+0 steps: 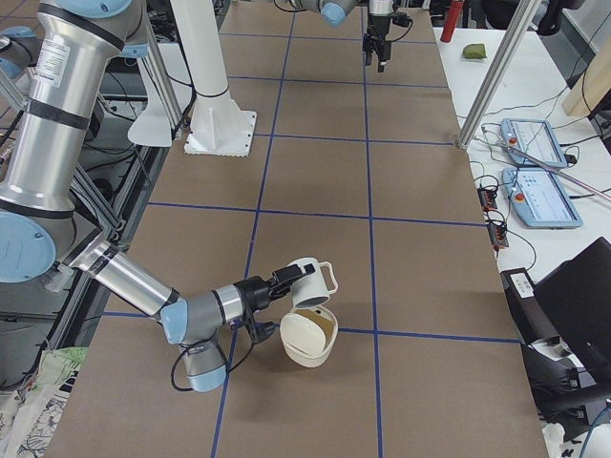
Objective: Left arm hands cup to right arm to dump lemon
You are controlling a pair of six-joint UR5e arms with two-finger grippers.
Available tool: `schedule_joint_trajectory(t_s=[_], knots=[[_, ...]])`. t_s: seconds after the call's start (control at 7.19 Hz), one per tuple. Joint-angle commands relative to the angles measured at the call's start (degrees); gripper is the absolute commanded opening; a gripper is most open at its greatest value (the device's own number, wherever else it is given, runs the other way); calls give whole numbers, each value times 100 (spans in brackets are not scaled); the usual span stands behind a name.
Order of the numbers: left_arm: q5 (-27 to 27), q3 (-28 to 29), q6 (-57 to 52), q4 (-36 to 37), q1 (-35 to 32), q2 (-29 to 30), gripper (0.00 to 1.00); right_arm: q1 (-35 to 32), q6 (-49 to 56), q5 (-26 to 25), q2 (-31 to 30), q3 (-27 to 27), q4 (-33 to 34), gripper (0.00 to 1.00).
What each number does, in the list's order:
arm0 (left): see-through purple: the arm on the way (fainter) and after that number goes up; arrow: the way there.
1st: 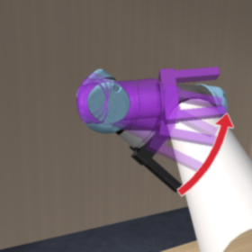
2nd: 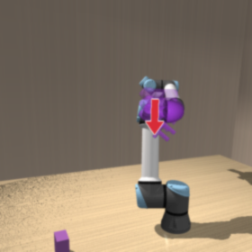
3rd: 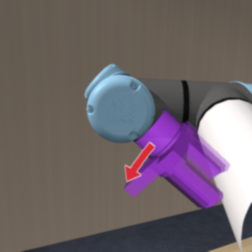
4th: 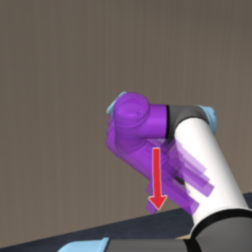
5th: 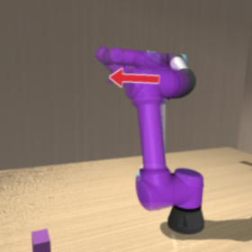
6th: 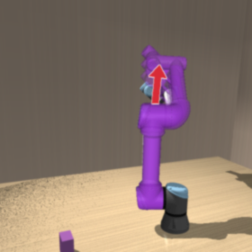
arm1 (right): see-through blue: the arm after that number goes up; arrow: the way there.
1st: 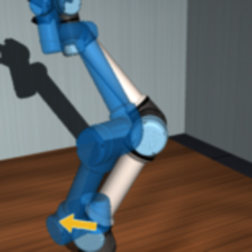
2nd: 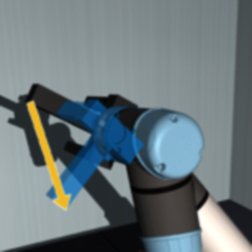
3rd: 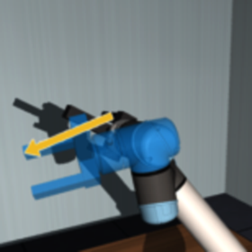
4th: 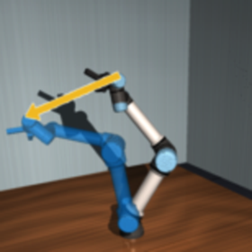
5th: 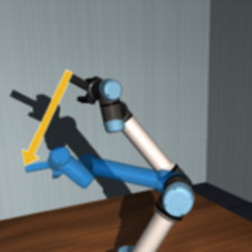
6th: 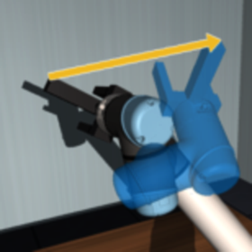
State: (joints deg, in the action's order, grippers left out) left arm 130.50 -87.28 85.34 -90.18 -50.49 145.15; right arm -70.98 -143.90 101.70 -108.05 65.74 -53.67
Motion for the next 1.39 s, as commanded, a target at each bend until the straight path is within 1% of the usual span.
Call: schedule_joint_trajectory(t_s=[0.0, 0.14, 0.28, 0.56, 0.83, 1.11, 1.25], knots=[[-7, 0, 0, 0, -4, -4, 100, -12, -777, -142, 56, 0, -29, 9], [-7, 0, 0, 0, -4, 5, 100, -3, -998, -168, 100, -9, -29, 9], [-7, 0, 0, 0, -4, 5, 100, -3, -1357, -194, 144, 0, -38, 13], [-7, 9, -9, 0, -4, 5, 100, -12, -1990, -229, 144, -9, -327, 13], [-7, 17, -9, 0, -4, 5, 100, -12, -2387, -229, 118, -18, -529, 13], [-7, 9, 0, 0, -4, 5, 100, -21, -3036, -440, 170, -26, -714, 13], [-16, 17, 0, 0, -4, 5, 100, -21, -3065, -440, 170, -35, -776, 13]])
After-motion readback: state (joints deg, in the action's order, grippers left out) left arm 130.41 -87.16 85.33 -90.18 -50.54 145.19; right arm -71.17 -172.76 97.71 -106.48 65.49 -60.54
